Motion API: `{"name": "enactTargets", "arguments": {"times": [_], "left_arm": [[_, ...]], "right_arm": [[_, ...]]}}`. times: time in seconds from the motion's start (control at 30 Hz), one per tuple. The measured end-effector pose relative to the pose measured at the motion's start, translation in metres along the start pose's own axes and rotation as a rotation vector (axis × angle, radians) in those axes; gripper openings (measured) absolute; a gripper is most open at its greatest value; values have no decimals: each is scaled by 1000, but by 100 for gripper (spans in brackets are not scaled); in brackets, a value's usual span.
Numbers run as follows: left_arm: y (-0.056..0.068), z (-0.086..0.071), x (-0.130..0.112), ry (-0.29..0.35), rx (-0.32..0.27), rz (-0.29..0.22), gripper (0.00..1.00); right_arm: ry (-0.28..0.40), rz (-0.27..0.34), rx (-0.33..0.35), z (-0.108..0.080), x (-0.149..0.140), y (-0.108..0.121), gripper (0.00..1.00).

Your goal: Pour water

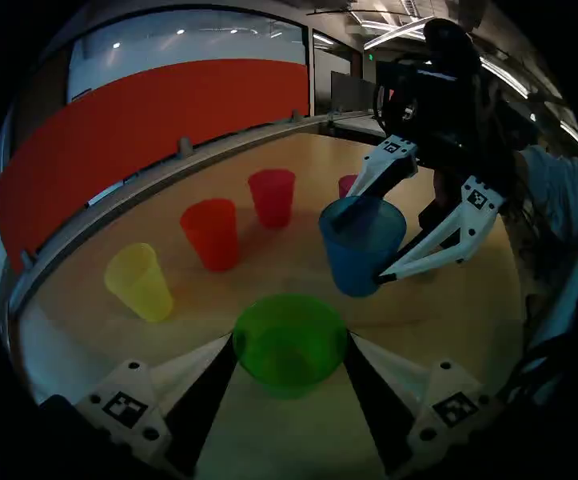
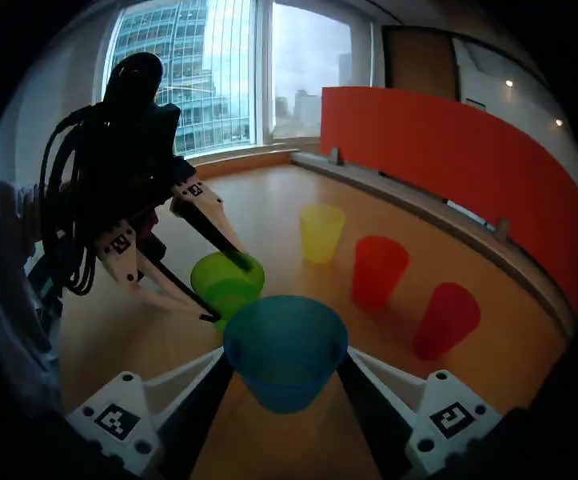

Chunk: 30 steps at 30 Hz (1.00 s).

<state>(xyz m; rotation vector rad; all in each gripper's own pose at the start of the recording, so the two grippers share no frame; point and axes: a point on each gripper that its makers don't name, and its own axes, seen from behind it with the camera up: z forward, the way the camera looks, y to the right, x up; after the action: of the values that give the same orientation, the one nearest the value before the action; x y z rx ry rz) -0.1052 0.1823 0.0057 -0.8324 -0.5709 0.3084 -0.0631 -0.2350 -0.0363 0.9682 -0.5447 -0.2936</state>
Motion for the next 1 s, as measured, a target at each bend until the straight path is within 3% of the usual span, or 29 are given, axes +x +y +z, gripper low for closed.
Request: {"name": "enactTargets", "arguments": {"times": [0.6, 0.8, 1.0], "left_arm": [[-4, -3, -10, 2, -12, -43, 89], [-5, -2, -14, -15, -6, -33, 100], [-7, -3, -18, -29, 4, -19, 100]], "right_arm": [[-7, 4, 0, 5, -7, -5, 90], [-9, 4, 1, 7, -9, -7, 90], [-11, 5, 0, 10, -11, -8, 90]]}}
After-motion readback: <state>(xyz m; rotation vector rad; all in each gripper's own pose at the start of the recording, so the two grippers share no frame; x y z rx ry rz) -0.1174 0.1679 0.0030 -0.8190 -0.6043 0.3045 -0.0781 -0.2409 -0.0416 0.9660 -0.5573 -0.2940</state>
